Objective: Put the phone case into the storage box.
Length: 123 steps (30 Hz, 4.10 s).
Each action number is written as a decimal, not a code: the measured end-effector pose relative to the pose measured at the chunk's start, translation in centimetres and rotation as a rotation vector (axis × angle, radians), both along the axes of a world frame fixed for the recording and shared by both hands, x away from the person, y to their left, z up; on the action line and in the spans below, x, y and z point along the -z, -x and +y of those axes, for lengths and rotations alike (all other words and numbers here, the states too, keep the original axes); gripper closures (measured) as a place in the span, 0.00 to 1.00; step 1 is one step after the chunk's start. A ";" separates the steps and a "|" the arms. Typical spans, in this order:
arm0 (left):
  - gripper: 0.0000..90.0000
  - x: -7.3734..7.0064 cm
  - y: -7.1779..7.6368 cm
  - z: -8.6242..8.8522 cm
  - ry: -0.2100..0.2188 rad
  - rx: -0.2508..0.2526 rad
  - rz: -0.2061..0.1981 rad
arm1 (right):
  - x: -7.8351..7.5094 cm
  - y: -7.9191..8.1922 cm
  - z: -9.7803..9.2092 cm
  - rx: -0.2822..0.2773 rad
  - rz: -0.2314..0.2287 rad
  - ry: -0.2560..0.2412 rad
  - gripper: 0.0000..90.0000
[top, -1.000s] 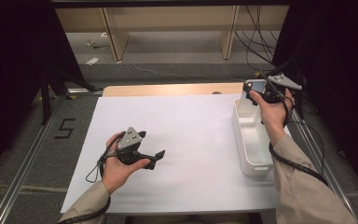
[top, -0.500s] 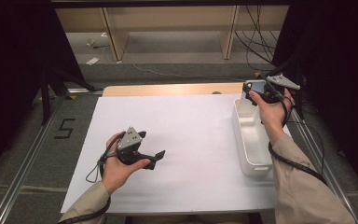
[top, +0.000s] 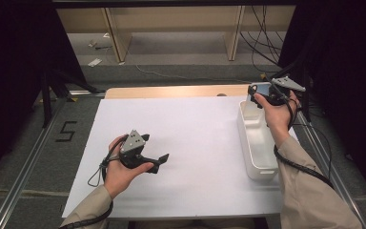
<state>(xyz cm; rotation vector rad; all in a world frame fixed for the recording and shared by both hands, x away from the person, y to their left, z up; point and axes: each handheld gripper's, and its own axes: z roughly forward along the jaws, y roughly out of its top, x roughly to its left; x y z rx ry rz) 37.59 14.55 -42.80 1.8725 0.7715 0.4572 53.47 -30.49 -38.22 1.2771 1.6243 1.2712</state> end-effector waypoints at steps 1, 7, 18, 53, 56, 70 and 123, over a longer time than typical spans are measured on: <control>0.00 0.0 0.0 0.0 0.000 0.000 0.000 | 0.0 0.0 0.0 -0.001 0.003 0.002 0.21; 0.00 0.0 0.0 0.0 -0.001 0.001 -0.001 | 0.3 -0.1 -0.1 0.003 0.011 0.007 0.20; 0.00 0.0 0.0 -0.1 0.000 0.000 -0.003 | 0.7 -0.3 0.0 0.002 0.023 0.016 0.20; 0.00 -0.1 0.0 -0.1 0.000 0.003 -0.004 | 2.4 -1.1 1.1 -0.021 0.082 0.077 0.20; 0.00 -0.1 0.0 -0.1 0.001 0.002 -0.004 | 2.5 -1.2 1.1 -0.020 0.088 0.080 0.20; 0.00 -0.1 0.0 -0.1 0.000 0.004 -0.004 | 3.1 -1.4 1.2 -0.016 0.114 0.091 0.20; 0.00 0.0 0.0 -0.1 0.000 -0.002 -0.002 | 1.2 0.6 0.5 -0.047 0.151 0.061 0.03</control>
